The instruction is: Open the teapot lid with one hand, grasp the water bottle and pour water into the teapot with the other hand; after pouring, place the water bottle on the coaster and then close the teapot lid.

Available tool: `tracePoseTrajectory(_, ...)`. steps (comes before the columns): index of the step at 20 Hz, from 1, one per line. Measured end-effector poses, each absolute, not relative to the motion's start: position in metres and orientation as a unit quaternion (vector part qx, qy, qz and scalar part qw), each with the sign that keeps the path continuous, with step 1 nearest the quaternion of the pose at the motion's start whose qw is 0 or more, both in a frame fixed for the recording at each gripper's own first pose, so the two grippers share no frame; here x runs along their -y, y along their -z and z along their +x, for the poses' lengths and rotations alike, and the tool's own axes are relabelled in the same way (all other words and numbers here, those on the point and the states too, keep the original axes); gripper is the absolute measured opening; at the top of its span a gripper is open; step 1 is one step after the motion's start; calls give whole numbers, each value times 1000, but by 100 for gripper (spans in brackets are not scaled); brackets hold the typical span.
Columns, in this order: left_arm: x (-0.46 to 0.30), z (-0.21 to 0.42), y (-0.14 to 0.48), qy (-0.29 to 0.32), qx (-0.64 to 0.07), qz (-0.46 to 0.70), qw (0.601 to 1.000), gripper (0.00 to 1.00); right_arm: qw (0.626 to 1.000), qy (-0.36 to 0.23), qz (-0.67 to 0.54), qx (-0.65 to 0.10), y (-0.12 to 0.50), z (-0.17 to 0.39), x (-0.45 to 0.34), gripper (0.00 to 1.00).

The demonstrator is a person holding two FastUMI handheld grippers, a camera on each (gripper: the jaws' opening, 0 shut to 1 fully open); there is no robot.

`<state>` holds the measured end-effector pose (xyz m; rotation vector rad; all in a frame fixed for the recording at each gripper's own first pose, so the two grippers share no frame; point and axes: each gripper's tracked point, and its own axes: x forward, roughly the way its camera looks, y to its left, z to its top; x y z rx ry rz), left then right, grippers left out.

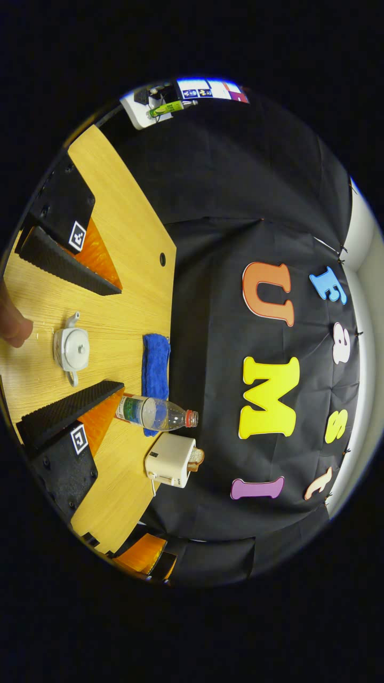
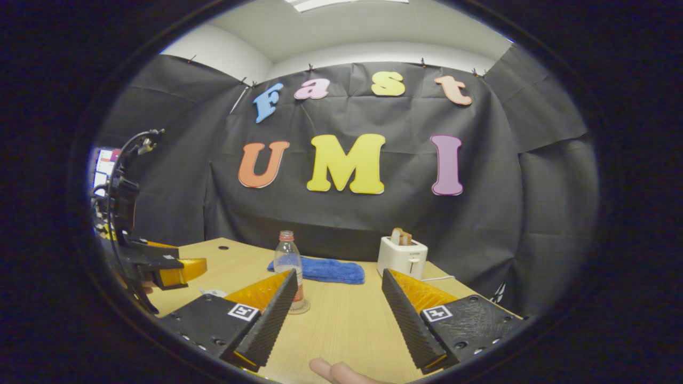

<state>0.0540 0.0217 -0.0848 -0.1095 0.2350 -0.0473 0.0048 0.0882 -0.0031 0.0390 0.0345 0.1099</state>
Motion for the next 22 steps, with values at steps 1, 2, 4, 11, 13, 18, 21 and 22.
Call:
tracePoseTrajectory(1, -25, 46, 74, 22, -111, -54, 992, 100, 998, -51, 17, -23, 1, -1, -86, 97)
tracePoseTrajectory(2, -27, 39, 63, 22, -101, -53, 993, 100, 998, -46, 18, -27, -4, -6, -83, 95)
tracePoseTrajectory(4, -35, 28, 42, 19, -75, -54, 996, 100, 999, -36, 21, -27, -10, -16, -78, 97)
tracePoseTrajectory(11, -29, 12, 28, 26, -57, -53, 997, 100, 999, -24, 12, -23, -16, -29, -73, 97)
tracePoseTrajectory(13, -25, 13, 31, 29, -60, -46, 997, 100, 999, -23, 20, -28, -15, -28, -72, 95)
tracePoseTrajectory(18, -23, 16, 39, 32, -71, -42, 996, 100, 999, -16, 19, -39, -7, -21, -70, 97)
tracePoseTrajectory(21, -23, 19, 42, 33, -75, -47, 996, 100, 999, -16, 17, -42, -4, -19, -71, 97)
tracePoseTrajectory(22, -23, 18, 43, 32, -78, -47, 995, 100, 999, -15, 16, -44, -4, -18, -71, 97)
